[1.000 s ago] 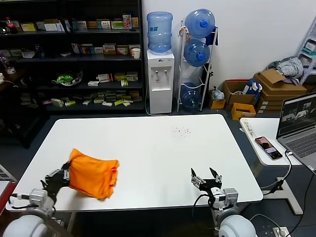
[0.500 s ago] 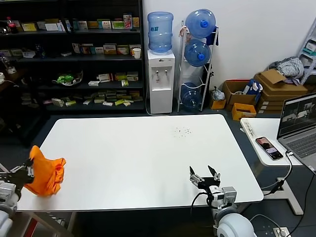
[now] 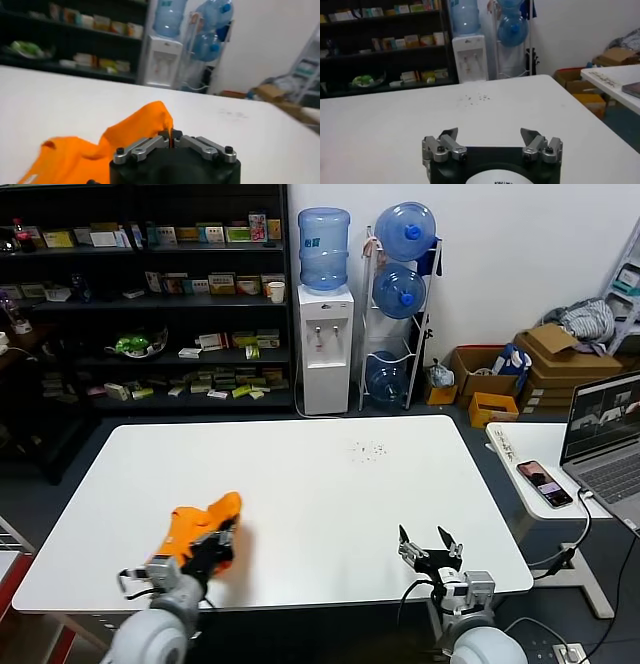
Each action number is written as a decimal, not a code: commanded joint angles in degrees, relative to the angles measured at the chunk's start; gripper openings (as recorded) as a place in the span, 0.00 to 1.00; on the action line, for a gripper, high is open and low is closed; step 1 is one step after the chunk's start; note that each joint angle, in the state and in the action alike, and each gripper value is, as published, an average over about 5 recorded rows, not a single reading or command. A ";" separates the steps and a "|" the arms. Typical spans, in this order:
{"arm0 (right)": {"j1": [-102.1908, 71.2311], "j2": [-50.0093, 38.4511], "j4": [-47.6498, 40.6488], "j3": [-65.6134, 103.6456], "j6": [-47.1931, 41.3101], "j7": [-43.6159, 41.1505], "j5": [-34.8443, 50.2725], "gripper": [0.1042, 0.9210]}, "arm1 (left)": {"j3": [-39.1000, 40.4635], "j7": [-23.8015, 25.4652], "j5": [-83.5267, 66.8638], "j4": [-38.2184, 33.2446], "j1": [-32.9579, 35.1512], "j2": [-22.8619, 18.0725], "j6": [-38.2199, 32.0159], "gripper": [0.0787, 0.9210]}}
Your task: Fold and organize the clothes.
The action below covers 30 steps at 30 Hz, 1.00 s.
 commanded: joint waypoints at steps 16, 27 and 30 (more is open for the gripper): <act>-1.21 0.46 -6.68 7.37 15.61 -14.65 -9.16 0.88 | -8.52 14.51 17.78 -3.31 14.94 -7.05 -22.11 0.39; -5.03 1.54 -10.36 13.89 25.81 -20.92 -7.59 0.88 | -27.33 21.87 22.67 13.55 23.61 -12.08 -45.81 0.76; -7.20 2.52 -9.16 14.97 27.98 -23.66 -7.76 0.88 | -26.36 24.36 21.87 13.21 23.20 -15.01 -48.08 0.85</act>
